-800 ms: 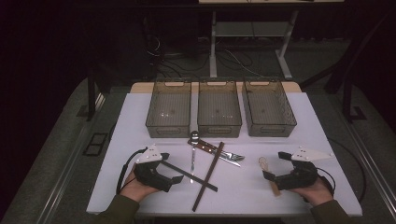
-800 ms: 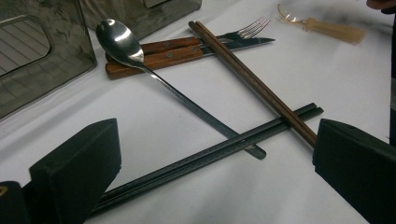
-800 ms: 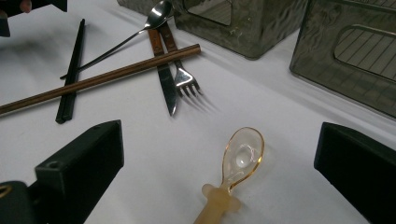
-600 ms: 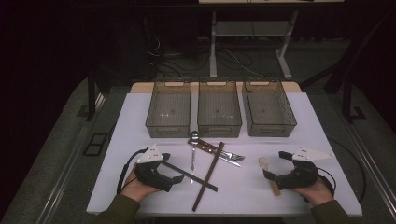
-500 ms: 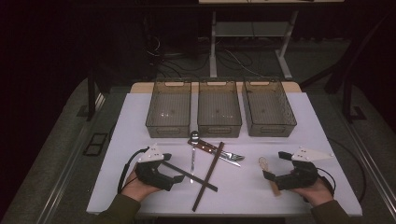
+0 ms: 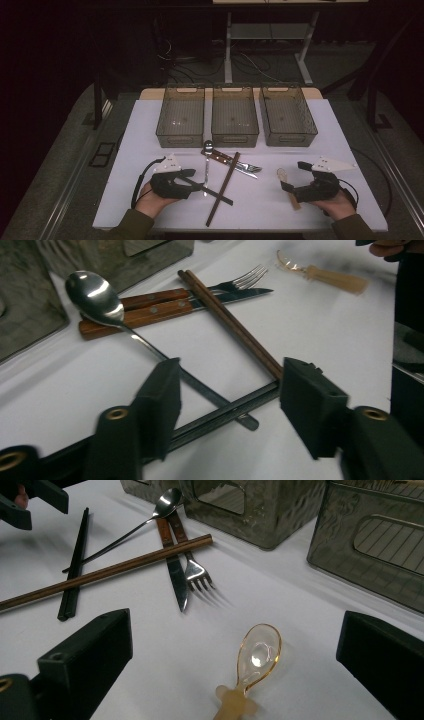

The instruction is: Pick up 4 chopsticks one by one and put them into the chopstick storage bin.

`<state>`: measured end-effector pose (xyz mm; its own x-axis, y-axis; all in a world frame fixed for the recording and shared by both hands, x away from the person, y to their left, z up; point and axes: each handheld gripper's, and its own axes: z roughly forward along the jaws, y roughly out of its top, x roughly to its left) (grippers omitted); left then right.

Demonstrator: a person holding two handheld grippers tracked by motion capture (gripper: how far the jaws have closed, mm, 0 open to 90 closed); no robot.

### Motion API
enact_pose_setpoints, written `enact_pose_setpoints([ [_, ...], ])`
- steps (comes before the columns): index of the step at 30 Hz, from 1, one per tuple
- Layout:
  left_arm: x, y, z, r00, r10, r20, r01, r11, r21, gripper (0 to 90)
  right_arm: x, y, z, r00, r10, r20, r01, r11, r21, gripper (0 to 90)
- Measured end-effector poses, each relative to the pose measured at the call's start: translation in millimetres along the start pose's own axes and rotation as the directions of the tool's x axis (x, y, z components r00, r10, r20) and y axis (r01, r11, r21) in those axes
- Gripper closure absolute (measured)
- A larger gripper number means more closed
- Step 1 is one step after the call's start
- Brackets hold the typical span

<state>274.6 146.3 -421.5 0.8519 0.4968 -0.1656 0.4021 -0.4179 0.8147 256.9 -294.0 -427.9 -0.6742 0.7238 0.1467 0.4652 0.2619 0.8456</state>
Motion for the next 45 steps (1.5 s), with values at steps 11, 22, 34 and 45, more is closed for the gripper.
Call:
enact_pose_setpoints([
  [11, -8.3, 11.8, 14.2, 0.9978, 0.042, 0.052, -0.043, 0.9988, 0.022, 76.8, 2.9, -0.5, 2.4, 1.0, -0.006, -0.005, 0.007, 1.0, 0.009, 1.3],
  [22, -17.0, 19.6, 30.9, 0.9935, 0.073, 0.087, -0.079, 0.995, 0.061, 89.6, 2.6, -0.7, 4.0, 1.0, -0.003, -0.003, 0.003, 1.0, 0.016, 1.3],
  [34, -33.5, 26.9, 60.8, 0.9876, 0.115, 0.107, -0.128, 0.984, 0.124, 89.7, 1.9, -0.7, 4.4, 1.0, 0.002, 0.006, -0.002, 1.0, 0.017, 1.3],
  [45, -41.6, 26.5, 75.1, 0.984, 0.139, 0.112, -0.156, 0.9747, 0.16, 89.7, 1.8, -0.7, 4.1, 1.0, 0.003, 0.007, -0.003, 1.0, 0.016, 1.3],
])
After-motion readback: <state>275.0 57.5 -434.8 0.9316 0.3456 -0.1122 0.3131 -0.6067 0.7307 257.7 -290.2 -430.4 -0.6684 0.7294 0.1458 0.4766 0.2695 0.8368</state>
